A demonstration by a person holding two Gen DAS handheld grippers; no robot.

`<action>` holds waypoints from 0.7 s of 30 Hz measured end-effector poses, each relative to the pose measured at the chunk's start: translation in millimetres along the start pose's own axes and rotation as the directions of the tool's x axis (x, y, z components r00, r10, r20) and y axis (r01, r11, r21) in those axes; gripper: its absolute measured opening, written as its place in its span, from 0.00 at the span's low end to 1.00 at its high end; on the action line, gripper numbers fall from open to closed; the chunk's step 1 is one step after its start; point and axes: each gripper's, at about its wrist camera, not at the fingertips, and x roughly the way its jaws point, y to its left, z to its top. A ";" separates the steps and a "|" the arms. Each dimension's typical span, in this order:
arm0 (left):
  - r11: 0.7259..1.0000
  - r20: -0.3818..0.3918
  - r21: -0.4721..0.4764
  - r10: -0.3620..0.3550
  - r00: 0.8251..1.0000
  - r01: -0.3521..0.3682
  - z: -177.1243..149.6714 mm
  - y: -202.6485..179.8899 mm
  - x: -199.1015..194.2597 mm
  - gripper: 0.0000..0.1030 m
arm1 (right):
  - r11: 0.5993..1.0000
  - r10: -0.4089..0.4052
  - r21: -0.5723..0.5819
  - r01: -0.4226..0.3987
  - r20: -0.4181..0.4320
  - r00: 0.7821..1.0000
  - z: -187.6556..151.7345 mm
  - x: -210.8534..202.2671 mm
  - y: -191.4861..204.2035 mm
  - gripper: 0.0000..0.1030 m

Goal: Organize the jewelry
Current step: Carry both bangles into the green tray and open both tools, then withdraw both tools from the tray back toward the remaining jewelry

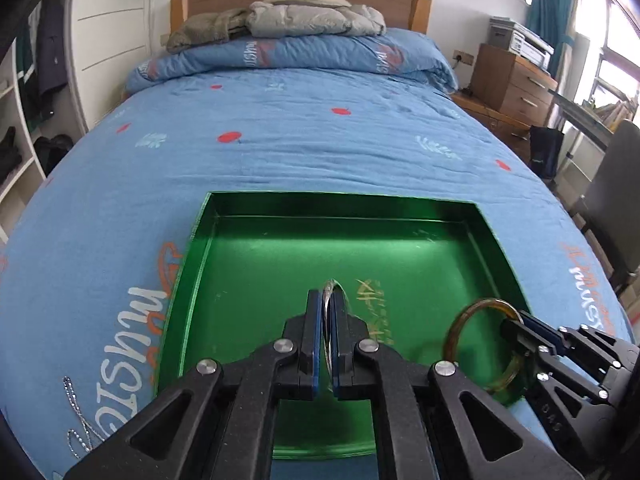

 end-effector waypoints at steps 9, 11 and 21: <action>0.997 -0.089 -0.017 0.074 0.993 -0.076 -23.8 36.2 35.0 0.04 | 0.999 -0.040 -0.040 0.036 -0.090 0.995 -5.7 37.0 6.0 0.09; 0.997 -0.102 -0.022 0.069 0.992 -0.071 -21.2 36.3 34.9 0.04 | 0.998 -0.044 -0.042 0.040 -0.090 0.995 -4.9 36.9 6.3 0.10; 0.999 0.054 0.024 0.047 0.997 -0.048 -7.3 37.7 -57.6 0.48 | 1.000 -0.010 -0.006 0.010 0.023 1.000 5.2 -38.3 2.4 0.28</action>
